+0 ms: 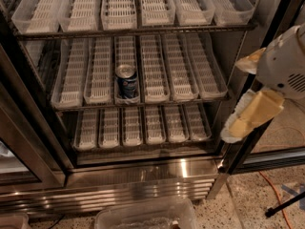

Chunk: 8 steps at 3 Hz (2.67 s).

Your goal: Pick pepsi can from middle shelf of fridge

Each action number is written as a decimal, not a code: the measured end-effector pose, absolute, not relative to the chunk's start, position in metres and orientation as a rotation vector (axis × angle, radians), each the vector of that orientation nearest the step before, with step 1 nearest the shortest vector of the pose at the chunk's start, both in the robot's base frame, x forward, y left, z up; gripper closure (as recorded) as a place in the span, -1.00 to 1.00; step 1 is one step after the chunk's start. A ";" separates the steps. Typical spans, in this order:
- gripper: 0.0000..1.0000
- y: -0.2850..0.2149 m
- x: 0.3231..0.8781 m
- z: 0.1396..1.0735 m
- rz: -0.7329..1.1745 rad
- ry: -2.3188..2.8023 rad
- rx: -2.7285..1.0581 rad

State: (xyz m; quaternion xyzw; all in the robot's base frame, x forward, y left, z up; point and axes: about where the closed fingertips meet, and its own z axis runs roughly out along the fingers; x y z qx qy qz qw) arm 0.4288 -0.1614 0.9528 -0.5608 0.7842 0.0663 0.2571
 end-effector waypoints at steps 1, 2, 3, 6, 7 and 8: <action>-1.00 -0.135 0.417 0.931 0.298 2.048 -1.393; -1.00 -0.106 0.422 0.904 0.400 1.929 -1.307; -1.00 -0.091 0.426 0.918 0.431 1.855 -1.271; -1.00 -0.074 0.422 0.905 0.491 1.836 -1.211; -1.00 -0.058 0.416 0.883 0.521 1.802 -1.092; -1.00 -0.044 0.409 0.859 0.540 1.760 -0.976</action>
Offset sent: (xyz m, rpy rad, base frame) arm 0.0007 0.1131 -0.0443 0.7046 -0.1709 -0.0124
